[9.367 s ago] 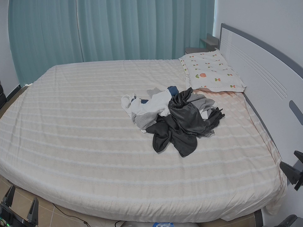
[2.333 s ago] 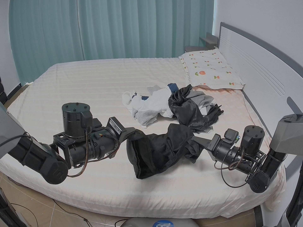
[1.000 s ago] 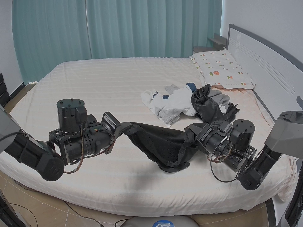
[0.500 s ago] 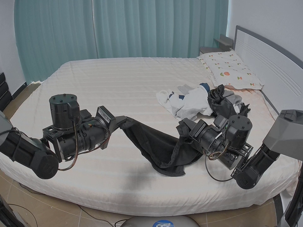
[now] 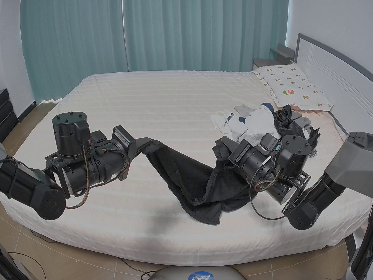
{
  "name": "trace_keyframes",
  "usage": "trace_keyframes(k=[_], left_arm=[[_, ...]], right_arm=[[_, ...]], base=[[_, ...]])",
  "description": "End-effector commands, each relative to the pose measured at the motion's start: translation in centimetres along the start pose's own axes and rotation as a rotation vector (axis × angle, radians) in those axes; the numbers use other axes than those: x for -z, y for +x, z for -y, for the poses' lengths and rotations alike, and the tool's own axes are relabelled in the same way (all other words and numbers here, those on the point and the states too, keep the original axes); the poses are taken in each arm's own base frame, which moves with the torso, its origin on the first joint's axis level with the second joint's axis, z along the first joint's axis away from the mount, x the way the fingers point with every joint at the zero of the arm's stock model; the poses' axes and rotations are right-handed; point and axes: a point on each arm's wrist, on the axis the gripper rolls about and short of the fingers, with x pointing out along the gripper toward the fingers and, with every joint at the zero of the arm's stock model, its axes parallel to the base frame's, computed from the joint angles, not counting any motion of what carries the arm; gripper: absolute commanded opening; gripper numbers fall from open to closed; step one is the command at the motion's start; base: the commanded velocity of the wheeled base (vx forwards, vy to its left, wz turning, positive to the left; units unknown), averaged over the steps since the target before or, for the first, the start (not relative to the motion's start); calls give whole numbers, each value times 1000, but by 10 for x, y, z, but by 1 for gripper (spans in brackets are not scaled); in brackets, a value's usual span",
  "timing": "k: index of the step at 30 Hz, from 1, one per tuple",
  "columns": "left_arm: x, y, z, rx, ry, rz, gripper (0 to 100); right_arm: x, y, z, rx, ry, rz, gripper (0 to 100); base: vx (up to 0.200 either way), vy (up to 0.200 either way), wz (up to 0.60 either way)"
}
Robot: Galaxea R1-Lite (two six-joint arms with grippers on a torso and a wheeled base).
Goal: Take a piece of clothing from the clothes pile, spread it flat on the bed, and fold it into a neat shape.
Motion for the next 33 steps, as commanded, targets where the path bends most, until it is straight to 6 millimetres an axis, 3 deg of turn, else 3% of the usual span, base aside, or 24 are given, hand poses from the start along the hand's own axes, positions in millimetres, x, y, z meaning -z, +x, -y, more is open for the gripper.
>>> trace_keyframes(k=[1, 16, 27, 33], left_arm=[[-6, -1, -1, 1, -1, 22, 0], [-19, -9, 3, 15, -1, 66, 0], [-17, -7, -1, -1, -3, 60, 0], [-16, -5, -5, -14, -6, 48, 0]], right_arm=[[-4, 3, -10, -34, -3, 16, 0], [1, 8, -17, -64, -5, 4, 0], [8, 9, -5, -31, -1, -13, 0], [9, 9, 4, -5, -1, -18, 0]], base=[[0, 200, 0], [0, 200, 0], [0, 200, 0], [0, 0, 0]])
